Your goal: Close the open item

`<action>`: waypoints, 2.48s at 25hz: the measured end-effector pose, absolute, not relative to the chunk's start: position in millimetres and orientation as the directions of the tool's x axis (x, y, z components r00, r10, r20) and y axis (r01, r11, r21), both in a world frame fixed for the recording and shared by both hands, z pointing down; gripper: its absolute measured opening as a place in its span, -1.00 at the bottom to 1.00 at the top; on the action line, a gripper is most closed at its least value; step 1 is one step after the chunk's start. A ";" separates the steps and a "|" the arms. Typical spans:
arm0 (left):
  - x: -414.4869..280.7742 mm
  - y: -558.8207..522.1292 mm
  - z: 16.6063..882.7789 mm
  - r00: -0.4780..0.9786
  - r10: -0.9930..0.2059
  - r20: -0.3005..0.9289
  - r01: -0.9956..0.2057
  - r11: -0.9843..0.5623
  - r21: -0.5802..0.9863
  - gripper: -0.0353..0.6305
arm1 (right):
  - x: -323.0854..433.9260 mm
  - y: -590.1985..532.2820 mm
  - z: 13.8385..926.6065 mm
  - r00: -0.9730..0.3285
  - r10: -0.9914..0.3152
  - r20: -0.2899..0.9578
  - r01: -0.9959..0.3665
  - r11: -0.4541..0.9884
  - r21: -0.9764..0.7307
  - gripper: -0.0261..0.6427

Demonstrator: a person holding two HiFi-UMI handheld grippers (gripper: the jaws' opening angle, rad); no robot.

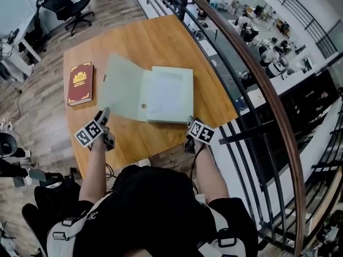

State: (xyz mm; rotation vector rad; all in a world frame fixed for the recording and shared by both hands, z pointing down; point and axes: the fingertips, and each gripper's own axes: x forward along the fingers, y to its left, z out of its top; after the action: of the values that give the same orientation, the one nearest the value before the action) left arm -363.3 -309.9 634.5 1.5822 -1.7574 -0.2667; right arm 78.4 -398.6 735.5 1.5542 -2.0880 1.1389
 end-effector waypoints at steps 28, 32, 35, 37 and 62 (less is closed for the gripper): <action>-217.6 -341.3 569.3 0.443 -0.838 0.320 -0.897 -0.417 0.150 -0.88 | 22.1 -350.2 746.4 -0.554 -0.559 0.617 -0.803 0.162 -0.573 -0.54; -187.8 -337.6 572.4 0.455 -0.809 0.374 -0.875 -0.484 0.018 -0.87 | 13.9 -341.8 744.7 -0.569 -0.545 0.616 -0.794 0.168 -0.584 -0.54; -167.8 -330.4 579.0 0.484 -0.772 0.413 -0.843 -0.538 -0.017 -0.87 | 10.7 -334.7 744.8 -0.576 -0.534 0.619 -0.789 0.167 -0.591 -0.54; -154.0 -323.4 585.4 0.502 -0.739 0.450 -0.813 -0.581 -0.047 -0.86 | 8.5 -329.5 744.8 -0.583 -0.530 0.616 -0.784 0.170 -0.596 -0.54; -78.0 -280.8 702.3 0.423 -0.479 0.770 -0.601 -0.784 -0.158 -0.80 | -21.5 -280.7 746.1 -0.676 -0.430 0.598 -0.727 0.253 -0.639 -0.54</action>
State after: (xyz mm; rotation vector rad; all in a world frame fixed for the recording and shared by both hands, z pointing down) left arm -78.0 -280.8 702.3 2.5274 -0.9654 1.2959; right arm -21.5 -280.7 746.1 1.0681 -2.2282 1.3894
